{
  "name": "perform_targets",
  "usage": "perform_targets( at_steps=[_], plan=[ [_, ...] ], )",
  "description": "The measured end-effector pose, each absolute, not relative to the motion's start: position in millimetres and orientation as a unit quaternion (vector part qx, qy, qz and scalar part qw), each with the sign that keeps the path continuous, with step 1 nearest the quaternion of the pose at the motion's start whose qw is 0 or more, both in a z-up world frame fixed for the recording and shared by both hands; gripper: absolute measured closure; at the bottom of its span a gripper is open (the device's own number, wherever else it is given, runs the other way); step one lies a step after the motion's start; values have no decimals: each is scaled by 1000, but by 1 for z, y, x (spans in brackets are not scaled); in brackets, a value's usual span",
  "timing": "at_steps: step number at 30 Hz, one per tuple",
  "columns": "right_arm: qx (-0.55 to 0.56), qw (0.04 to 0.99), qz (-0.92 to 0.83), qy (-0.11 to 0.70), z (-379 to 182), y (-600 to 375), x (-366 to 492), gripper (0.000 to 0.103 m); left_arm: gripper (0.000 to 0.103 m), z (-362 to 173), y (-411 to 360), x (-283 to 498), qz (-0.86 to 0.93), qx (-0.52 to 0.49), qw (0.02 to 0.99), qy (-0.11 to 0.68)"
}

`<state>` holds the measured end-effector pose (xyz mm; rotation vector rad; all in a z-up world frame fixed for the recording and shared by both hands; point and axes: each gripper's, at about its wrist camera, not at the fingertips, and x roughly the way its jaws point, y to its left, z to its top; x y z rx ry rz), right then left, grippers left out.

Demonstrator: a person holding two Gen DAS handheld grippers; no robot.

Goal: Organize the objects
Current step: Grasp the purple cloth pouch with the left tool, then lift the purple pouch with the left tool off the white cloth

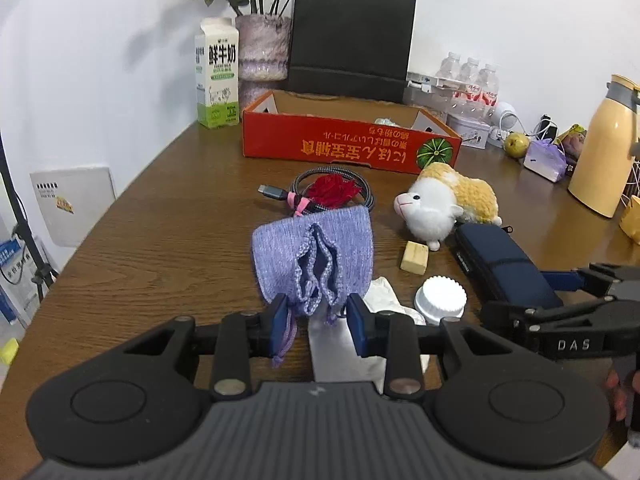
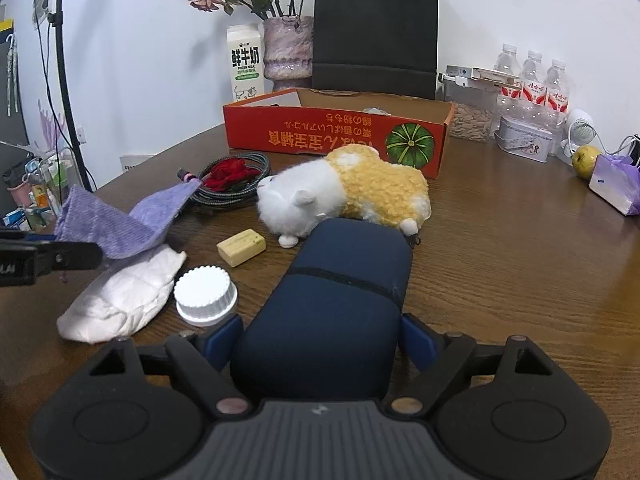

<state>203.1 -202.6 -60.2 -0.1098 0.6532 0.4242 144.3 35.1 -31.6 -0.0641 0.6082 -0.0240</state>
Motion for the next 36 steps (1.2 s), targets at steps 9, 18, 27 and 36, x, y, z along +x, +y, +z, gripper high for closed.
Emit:
perform_targets(
  at_steps=[9, 18, 27, 36],
  plan=[
    [-59, 920, 211, 325, -58, -208, 194, 19, 18, -46, 37, 135, -4, -21, 951, 310],
    [-53, 923, 190, 331, -58, -201, 206, 11, 0, -40, 32, 151, 17, -35, 953, 300],
    [-51, 926, 167, 333, -62, -202, 215, 3, 0, -58, 45, 178, 38, -48, 939, 340],
    [-48, 928, 164, 330, -62, -203, 215, 8, 13, -58, 51, 169, 42, -72, 946, 314]
  ],
)
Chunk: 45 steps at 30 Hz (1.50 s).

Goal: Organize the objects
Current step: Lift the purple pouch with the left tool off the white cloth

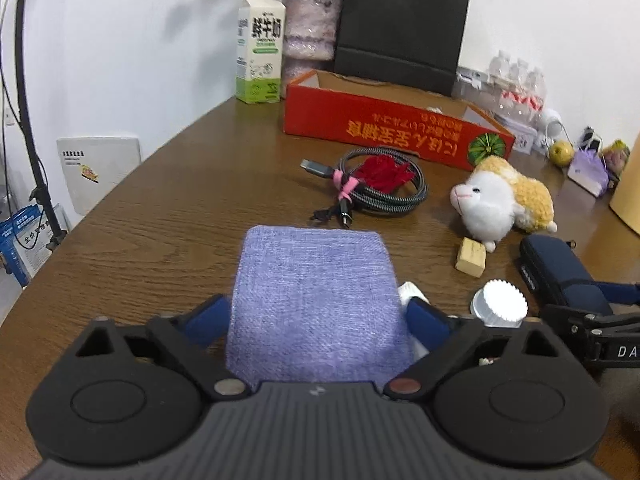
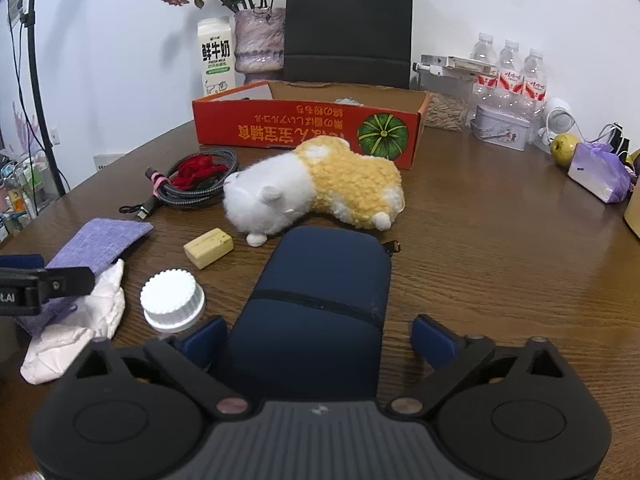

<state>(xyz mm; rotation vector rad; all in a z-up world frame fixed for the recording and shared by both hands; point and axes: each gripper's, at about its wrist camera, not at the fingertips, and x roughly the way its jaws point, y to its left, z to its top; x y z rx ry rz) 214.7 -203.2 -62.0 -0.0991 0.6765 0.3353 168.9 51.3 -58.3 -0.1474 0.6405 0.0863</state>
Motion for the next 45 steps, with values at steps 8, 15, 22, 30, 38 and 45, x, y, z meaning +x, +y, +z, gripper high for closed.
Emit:
perform_targets(
  at_steps=[8, 15, 22, 30, 38, 45],
  plan=[
    [-50, 932, 168, 316, -59, -198, 209, 25, 62, -54, 55, 161, 31, -81, 947, 308],
    [-47, 933, 175, 311, -56, -198, 205, 30, 69, -47, 56, 155, 26, -85, 951, 298],
    [-44, 934, 182, 305, -50, -198, 201, 34, 69, -38, 56, 150, 24, -87, 953, 288],
    [-47, 931, 183, 313, -52, -197, 197, 31, 68, -34, 53, 145, 18, -89, 955, 283],
    [-56, 936, 166, 305, -61, -193, 181, 24, 68, -36, 51, 142, 11, -95, 955, 283],
    [-64, 943, 157, 287, -57, -192, 177, 34, 68, -33, 51, 140, 7, -98, 956, 276]
  ],
)
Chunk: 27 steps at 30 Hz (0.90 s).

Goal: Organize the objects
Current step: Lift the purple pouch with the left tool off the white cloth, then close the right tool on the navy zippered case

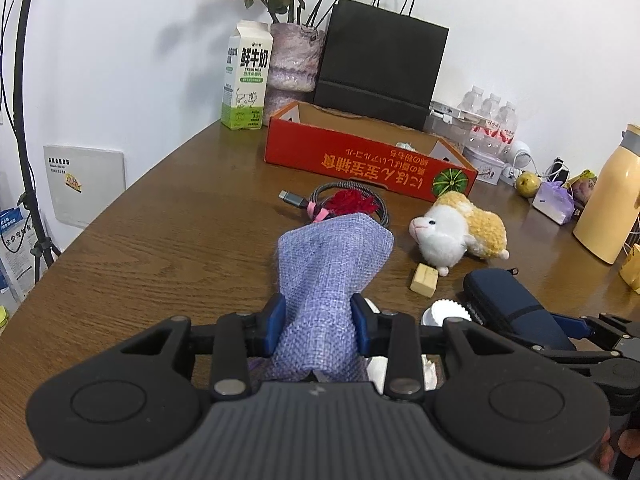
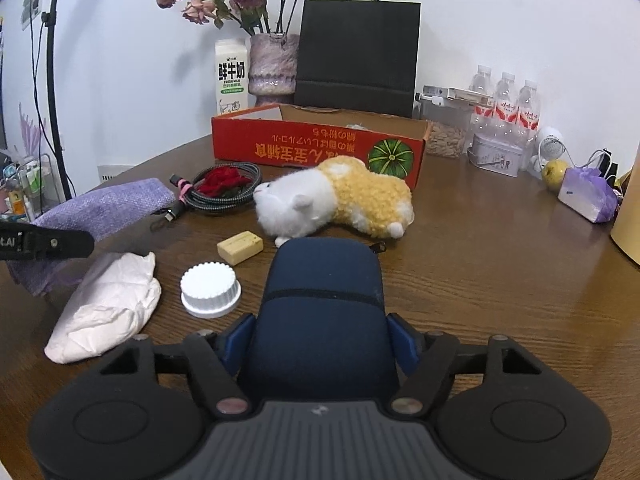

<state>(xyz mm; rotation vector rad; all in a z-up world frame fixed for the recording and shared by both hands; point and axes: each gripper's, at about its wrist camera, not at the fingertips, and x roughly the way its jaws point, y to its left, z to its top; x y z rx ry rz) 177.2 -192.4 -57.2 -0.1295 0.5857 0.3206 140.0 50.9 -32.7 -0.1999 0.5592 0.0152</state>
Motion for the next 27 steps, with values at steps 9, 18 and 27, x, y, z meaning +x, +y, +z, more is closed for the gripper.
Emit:
perform_targets(
  at_steps=[9, 18, 27],
  plan=[
    [-59, 947, 165, 269, -43, -196, 171, 35, 68, -22, 48, 139, 2, -97, 960, 264],
    [-55, 951, 167, 253, -26, -200, 171, 38, 68, -14, 40, 144, -4, -93, 962, 258],
    [-54, 949, 177, 256, -20, -199, 179, 63, 68, -13, 35, 155, -8, -92, 961, 261]
  ],
)
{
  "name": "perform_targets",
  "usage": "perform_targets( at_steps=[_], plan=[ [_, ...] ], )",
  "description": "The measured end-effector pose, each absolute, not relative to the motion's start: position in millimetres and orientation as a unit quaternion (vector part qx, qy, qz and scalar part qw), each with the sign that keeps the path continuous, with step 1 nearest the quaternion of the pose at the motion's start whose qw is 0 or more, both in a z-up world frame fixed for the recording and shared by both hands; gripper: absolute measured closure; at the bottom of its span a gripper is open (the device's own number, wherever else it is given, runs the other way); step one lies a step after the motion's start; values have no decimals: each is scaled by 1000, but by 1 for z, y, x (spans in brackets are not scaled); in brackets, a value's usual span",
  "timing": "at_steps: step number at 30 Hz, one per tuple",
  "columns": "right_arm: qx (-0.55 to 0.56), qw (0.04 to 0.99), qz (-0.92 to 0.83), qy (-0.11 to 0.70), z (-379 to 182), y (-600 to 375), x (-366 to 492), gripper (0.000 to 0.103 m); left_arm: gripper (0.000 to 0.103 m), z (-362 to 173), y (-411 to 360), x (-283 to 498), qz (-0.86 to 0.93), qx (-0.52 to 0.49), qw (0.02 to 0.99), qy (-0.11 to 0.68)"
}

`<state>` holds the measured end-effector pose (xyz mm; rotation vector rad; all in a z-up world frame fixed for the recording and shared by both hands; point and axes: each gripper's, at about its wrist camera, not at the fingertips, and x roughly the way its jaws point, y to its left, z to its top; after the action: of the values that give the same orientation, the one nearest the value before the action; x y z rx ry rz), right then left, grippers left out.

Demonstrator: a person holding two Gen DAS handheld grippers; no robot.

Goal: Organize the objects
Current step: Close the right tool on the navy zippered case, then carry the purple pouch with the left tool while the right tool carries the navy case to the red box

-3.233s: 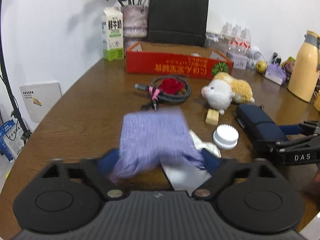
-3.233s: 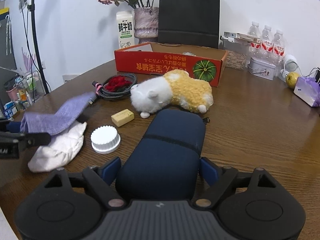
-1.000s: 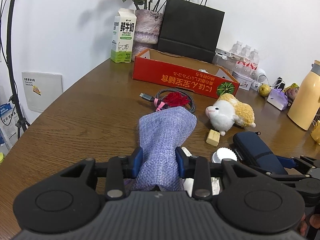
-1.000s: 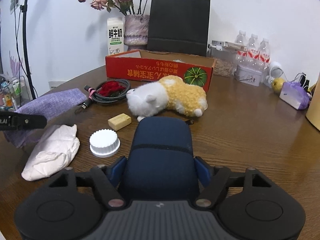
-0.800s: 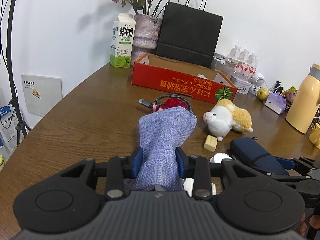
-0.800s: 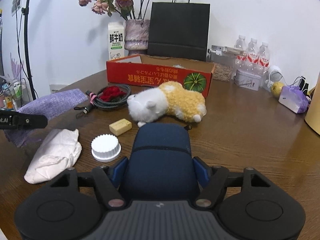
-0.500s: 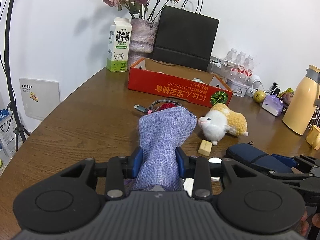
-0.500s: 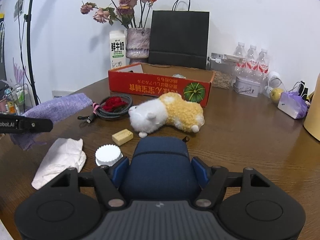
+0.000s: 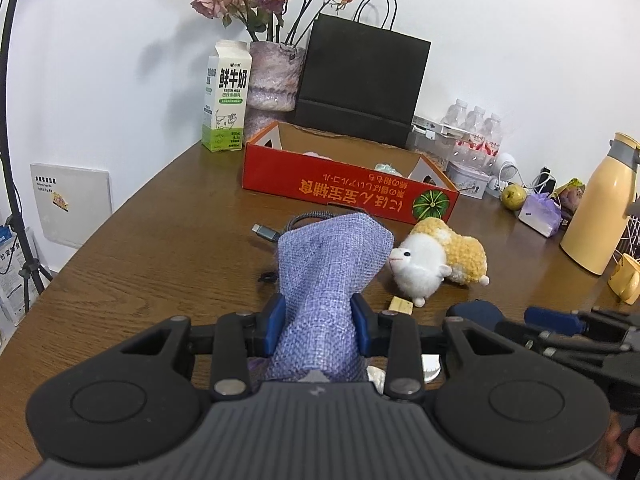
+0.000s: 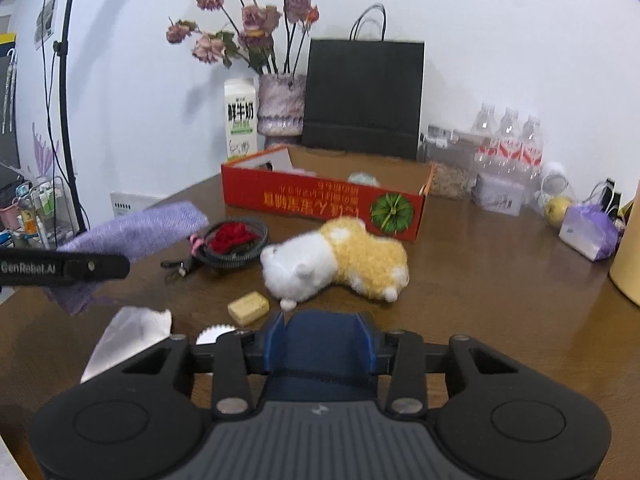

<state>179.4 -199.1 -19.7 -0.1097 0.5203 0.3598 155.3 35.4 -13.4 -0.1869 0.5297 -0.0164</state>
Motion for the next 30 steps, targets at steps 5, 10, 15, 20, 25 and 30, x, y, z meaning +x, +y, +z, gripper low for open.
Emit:
perform_targets(
  at_steps=[5, 10, 15, 20, 25, 30],
  plan=[
    [-54, 943, 159, 288, -44, -199, 185, 8, 68, -18, 36, 154, -10, -90, 959, 268],
    [-42, 934, 155, 320, -59, -197, 197, 17, 68, -20, 40, 156, -7, -93, 958, 270],
    [-55, 934, 166, 312, -55, -194, 192, 34, 68, -18, 42, 155, -9, -95, 958, 269],
    [-50, 938, 168, 300, -45, -196, 191, 35, 68, -12, 43, 154, -8, -96, 960, 262],
    [-51, 942, 169, 287, -32, -198, 193, 35, 68, -7, 41, 158, -8, -94, 962, 258],
    [-51, 945, 172, 274, -19, -197, 200, 35, 68, 1, 38, 168, -12, -91, 963, 254]
  ],
)
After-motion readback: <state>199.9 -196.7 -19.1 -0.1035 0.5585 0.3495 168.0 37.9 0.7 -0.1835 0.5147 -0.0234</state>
